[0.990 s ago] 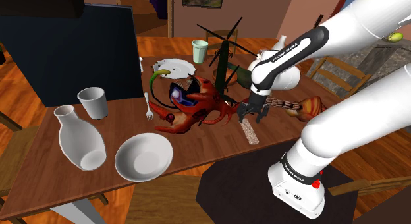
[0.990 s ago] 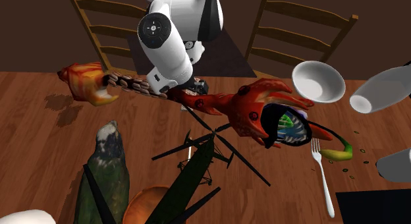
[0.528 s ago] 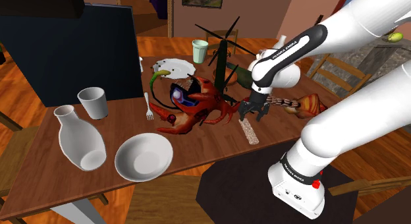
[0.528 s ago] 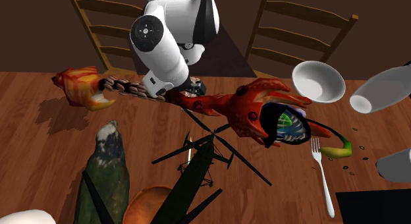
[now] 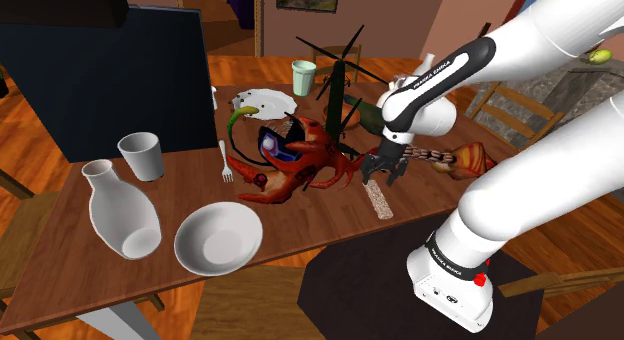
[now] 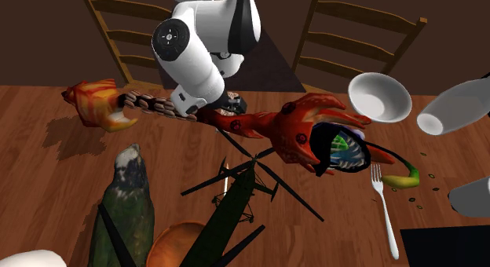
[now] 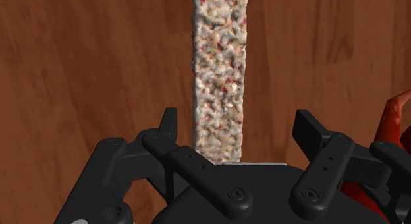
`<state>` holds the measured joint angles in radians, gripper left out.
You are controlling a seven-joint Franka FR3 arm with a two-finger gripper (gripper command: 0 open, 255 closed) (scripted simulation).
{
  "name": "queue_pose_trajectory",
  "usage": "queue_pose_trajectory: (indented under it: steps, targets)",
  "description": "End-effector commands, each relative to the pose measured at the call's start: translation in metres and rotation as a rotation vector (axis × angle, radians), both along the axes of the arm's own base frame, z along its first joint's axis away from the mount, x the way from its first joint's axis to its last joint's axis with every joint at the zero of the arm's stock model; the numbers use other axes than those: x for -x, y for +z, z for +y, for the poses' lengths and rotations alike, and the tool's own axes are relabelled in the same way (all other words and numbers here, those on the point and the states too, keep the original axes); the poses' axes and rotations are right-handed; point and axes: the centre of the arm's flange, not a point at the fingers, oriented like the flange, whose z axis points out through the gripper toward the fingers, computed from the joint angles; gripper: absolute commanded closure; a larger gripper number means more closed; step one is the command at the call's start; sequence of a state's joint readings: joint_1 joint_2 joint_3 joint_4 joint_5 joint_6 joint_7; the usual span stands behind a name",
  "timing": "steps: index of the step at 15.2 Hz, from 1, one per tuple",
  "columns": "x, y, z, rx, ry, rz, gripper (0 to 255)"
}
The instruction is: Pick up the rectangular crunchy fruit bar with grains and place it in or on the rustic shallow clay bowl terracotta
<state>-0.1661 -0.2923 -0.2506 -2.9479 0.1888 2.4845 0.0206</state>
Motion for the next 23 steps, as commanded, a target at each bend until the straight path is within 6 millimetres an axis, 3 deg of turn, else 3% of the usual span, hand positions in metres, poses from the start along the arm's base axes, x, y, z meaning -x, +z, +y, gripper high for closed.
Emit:
queue_pose_trajectory:
  steps: [1, 5, 6, 14, 23]
  targets:
    - [0.000, -0.030, 0.002, 0.049, 0.016, 0.019, 0]
    - [0.000, -0.030, 0.002, 0.049, 0.016, 0.019, 0]
    - [0.000, -0.036, 0.007, 0.051, 0.017, 0.019, 255]
    - [0.000, -0.034, 0.001, 0.049, 0.017, 0.020, 255]
    - [0.000, 0.012, 0.002, 0.049, 0.016, 0.019, 255]
